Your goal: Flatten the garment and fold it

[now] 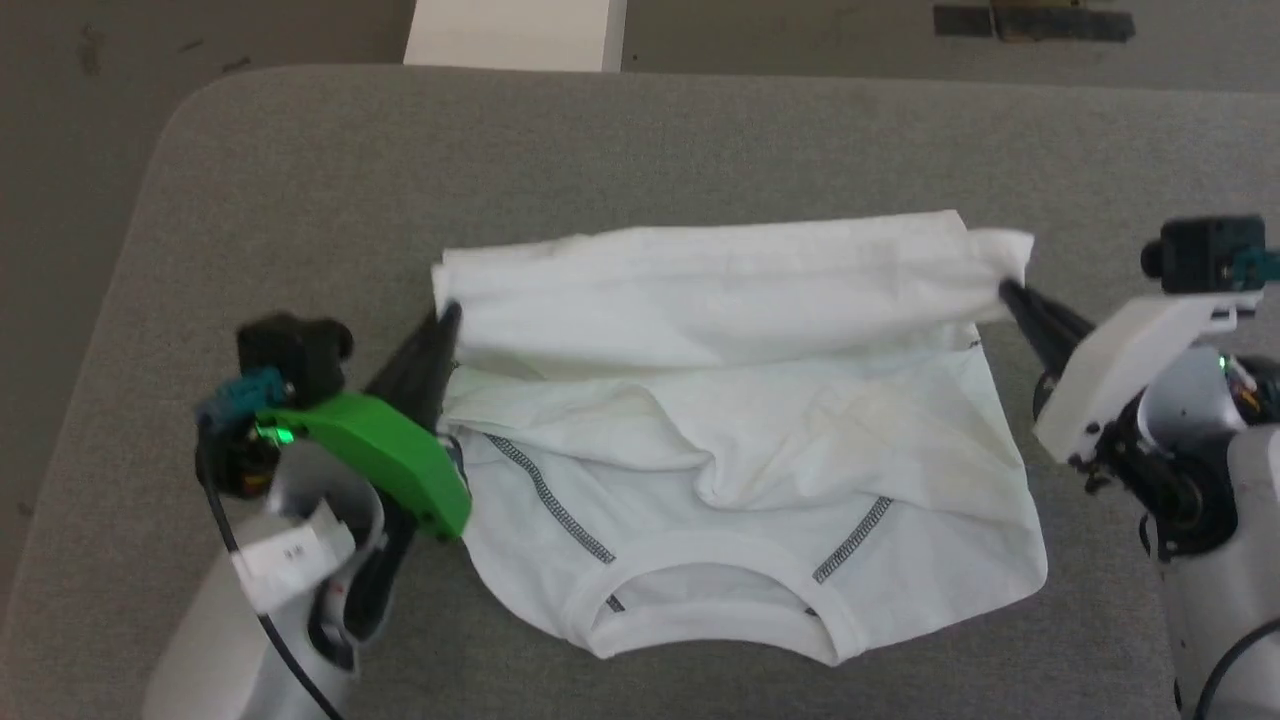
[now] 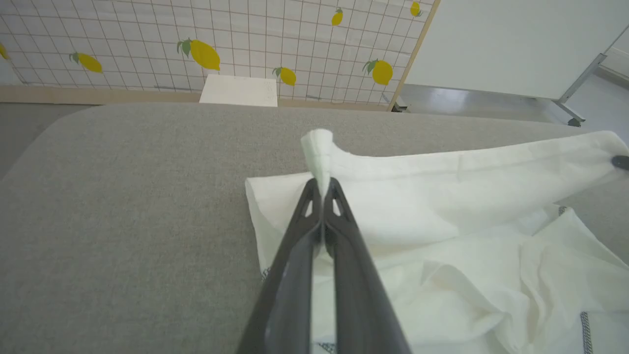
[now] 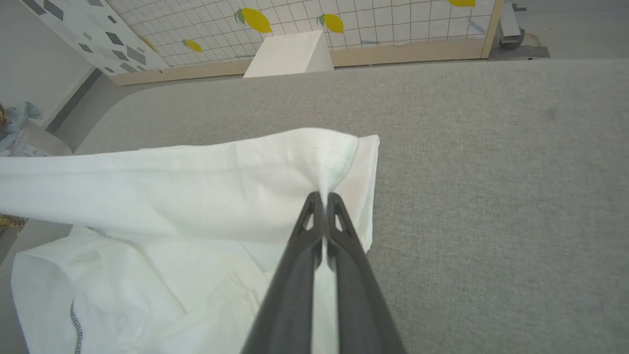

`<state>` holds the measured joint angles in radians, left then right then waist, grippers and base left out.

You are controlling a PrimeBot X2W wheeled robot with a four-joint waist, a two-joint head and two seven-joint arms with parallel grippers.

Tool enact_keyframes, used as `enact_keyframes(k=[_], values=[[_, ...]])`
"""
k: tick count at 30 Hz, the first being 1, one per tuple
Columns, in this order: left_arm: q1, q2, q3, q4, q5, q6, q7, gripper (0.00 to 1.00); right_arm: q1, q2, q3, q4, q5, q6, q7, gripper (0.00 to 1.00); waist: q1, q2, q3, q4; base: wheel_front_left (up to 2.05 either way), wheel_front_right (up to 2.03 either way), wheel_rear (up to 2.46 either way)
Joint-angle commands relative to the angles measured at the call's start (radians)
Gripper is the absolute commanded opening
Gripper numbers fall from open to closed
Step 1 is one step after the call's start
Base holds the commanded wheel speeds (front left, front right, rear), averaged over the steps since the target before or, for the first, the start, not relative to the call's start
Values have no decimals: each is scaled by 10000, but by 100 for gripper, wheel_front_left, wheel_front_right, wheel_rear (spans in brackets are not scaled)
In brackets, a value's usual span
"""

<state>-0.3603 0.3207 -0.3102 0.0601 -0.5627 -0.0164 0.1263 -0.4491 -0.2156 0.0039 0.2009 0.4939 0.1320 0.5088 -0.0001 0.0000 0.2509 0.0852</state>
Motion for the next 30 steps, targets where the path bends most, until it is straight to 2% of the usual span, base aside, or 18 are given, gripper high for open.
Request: enact_keyframes(k=[1,6,11,15,20,30], values=[[577,-128,-126,-137,-183,85,-30,0,541,103,-202,-220,63,-13,68,0,1,0,-821,71,0,0,0],[1875,-294,-392,-185,-352,243,-104,0,2067,486,-822,-878,79,-13,318,0,1,0,-1160,127,0,0,0],[2751,-302,-156,-283,-507,628,-360,0,3135,816,-1330,-1415,-101,-13,490,0,1,0,-1297,118,0,0,0],[3121,-213,221,-463,-594,955,-593,0,3467,1036,-1747,-1676,-322,-13,415,0,1,0,-1340,127,0,0,0],[3400,-121,380,-589,-691,1130,-569,0,3680,1149,-2042,-1812,-617,-13,534,0,1,0,-1329,132,0,0,0],[4470,-323,293,-506,-1118,1758,156,0,4442,1306,-1977,-1690,-866,-13,1263,0,1,0,-1377,21,0,0,0]])
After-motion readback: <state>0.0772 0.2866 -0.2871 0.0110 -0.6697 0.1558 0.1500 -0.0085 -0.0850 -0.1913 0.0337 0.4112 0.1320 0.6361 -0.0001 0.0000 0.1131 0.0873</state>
